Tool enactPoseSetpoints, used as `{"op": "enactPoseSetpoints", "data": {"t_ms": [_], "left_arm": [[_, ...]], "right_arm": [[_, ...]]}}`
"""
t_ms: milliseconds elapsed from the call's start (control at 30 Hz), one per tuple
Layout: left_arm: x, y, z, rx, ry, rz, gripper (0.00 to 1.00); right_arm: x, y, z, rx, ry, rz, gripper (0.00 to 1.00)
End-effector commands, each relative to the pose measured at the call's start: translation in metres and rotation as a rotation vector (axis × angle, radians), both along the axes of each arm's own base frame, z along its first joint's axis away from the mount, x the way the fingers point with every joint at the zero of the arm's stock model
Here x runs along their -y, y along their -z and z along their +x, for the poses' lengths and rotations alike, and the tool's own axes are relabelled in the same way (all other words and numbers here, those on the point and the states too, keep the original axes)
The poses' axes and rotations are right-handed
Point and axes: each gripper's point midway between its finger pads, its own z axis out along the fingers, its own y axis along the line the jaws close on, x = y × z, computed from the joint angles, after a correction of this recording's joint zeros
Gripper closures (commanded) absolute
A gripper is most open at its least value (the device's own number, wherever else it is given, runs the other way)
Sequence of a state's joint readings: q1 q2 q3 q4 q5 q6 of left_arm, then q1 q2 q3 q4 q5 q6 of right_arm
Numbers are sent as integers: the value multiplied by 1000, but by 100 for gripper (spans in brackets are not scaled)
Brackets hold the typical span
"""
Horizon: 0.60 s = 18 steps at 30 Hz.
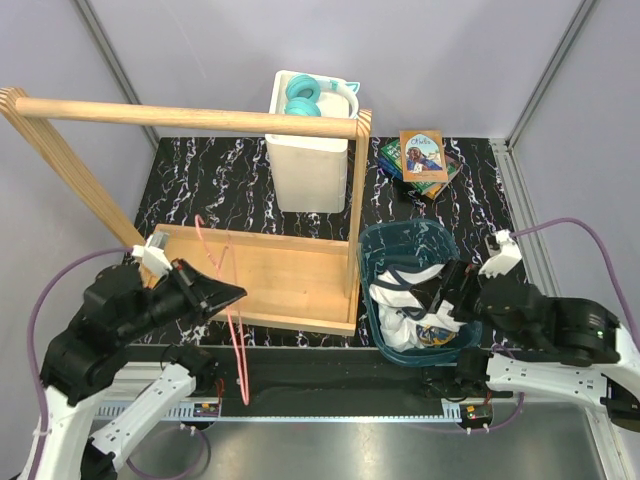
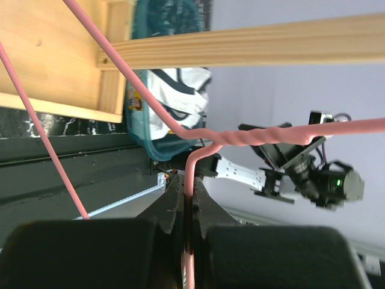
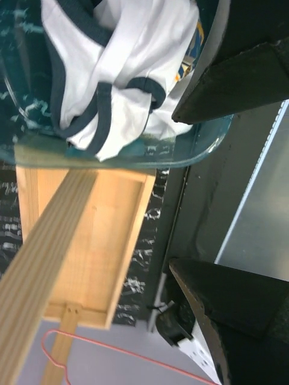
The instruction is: Remove the tank top from the hanger
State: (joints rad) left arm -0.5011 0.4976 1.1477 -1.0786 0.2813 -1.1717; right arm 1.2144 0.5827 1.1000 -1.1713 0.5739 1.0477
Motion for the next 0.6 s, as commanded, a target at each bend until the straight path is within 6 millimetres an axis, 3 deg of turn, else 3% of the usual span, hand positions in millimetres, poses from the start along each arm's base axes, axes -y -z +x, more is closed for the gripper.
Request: {"op": "enactPoseSetpoints", "data": {"t_ms": [0, 67, 167, 267, 367, 567], "left_arm": [[-4, -69, -42, 290, 138, -110, 100], [-2, -93, -59, 353, 200, -153, 100], [-1, -134, -68, 456, 247, -193, 100], [0, -163, -66, 501, 242, -209, 100], [19, -176, -29, 392, 215, -222, 100], [46, -183, 26, 284, 178, -227, 100]], "right_arm": [[-17, -42, -12, 78, -179, 52, 0], [-30, -52, -16, 102, -243, 74, 0], [-47, -46, -14, 91, -282, 43, 0], [-60, -41, -12, 76, -297, 34, 0], [-66, -42, -11, 71, -289, 56, 0], [-58, -46, -8, 83, -244, 103, 0]]}}
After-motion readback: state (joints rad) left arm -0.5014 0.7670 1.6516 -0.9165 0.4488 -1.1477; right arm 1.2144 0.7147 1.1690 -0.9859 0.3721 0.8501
